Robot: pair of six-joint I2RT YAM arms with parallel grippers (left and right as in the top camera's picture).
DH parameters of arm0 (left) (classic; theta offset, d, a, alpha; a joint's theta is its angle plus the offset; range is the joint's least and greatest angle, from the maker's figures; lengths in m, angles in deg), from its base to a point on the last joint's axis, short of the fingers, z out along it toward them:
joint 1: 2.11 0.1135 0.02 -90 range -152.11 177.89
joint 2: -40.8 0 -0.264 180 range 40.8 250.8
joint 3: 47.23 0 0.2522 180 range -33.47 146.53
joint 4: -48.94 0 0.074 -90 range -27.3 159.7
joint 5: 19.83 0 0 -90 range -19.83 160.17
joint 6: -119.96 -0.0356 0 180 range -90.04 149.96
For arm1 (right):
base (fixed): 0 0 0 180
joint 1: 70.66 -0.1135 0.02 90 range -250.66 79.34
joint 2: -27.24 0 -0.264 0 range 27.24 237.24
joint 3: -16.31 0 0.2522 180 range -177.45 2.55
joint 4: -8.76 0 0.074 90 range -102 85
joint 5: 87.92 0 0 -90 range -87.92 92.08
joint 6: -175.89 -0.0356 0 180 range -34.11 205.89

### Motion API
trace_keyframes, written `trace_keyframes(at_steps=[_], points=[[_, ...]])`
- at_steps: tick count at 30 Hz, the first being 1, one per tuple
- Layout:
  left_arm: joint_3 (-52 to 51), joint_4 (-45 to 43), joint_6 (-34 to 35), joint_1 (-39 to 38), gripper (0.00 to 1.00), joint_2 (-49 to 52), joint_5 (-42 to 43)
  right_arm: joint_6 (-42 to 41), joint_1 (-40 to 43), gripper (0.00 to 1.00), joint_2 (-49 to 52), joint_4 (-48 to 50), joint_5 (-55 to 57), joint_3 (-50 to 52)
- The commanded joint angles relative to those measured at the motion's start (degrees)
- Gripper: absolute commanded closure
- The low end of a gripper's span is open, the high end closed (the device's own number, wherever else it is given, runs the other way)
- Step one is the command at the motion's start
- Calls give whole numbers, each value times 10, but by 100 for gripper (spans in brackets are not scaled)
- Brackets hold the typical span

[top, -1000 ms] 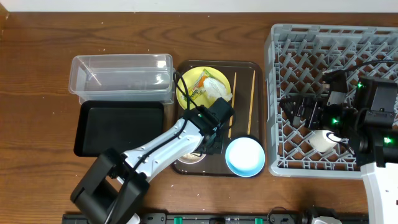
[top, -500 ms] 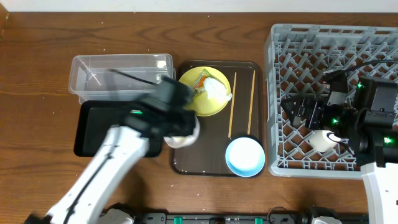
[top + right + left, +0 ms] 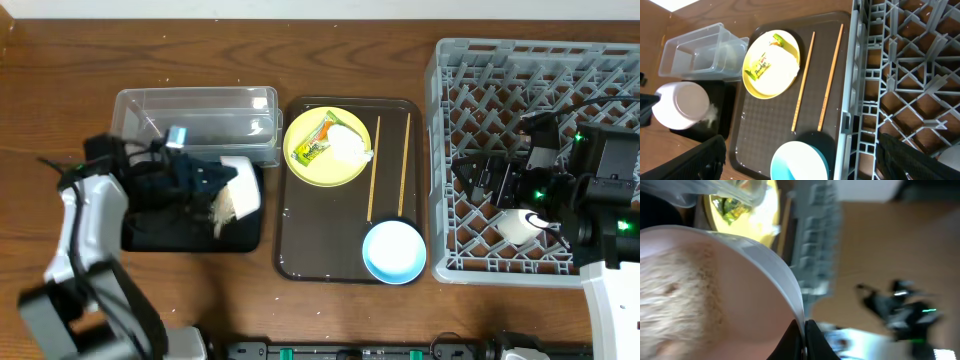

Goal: Sort waste into correct bins and load items into the dishwasher rack
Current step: 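Lift the bowl over the black tray and tip the rice out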

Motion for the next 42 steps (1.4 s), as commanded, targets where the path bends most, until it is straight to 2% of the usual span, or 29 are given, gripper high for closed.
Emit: trace_keyframes(at_steps=[1,11,13,14,15,16,17,19,21,23,24,25,26,27,28,30,31,33,34,37,39,42], points=[[-6,6,-53,26,94,31,125,6,-12,5,-1,-3,0,-9],[-7,14,-56,35,94,34,125,6,-12,5,-1,-5,0,-9],[-7,5,-90,35,94,34,118,6,-12,5,-1,-6,0,-9],[-7,-18,-90,37,94,35,89,6,-12,5,-1,-6,0,-9],[-7,-40,-55,41,94,38,44,6,-12,5,-1,-6,-1,-9],[-7,-41,-22,44,94,41,28,6,-12,5,0,-5,0,-9],[-7,-28,-21,44,94,43,40,6,-12,5,-1,-5,0,-9],[-7,40,-95,44,94,40,123,7,-12,5,-1,-7,0,-9],[-6,54,-148,44,94,35,116,6,-12,5,-1,-7,-1,-9],[-6,20,-105,50,94,38,57,3,-12,5,-1,-6,0,-9],[-7,33,-75,51,94,42,67,2,-12,5,-1,-5,-1,-9],[-8,69,-103,48,94,42,115,2,-12,5,-1,-5,-1,-9],[-7,104,-137,44,94,39,125,2,-12,5,0,-6,0,-9],[-5,101,-179,40,94,34,120,2,-12,5,-1,-7,0,-9],[-5,80,-193,40,94,33,85,2,-12,5,0,-7,-1,-9],[-7,46,-108,44,94,38,16,2,-12,5,-1,-7,-1,-9],[-8,61,-94,45,94,40,32,2,-12,5,0,-6,-1,-9],[-8,125,-181,38,94,38,108,2,-12,5,-1,-7,0,-9],[-7,132,-220,34,94,35,111,2,-12,5,-1,-7,0,-9],[-2,136,-201,30,94,33,31,2,-12,5,0,-6,0,-9],[-2,172,-215,15,94,20,6,2,-12,4,0,-5,0,-9],[-2,179,-207,-31,94,-22,-31,2,-12,4,0,0,0,-9]])
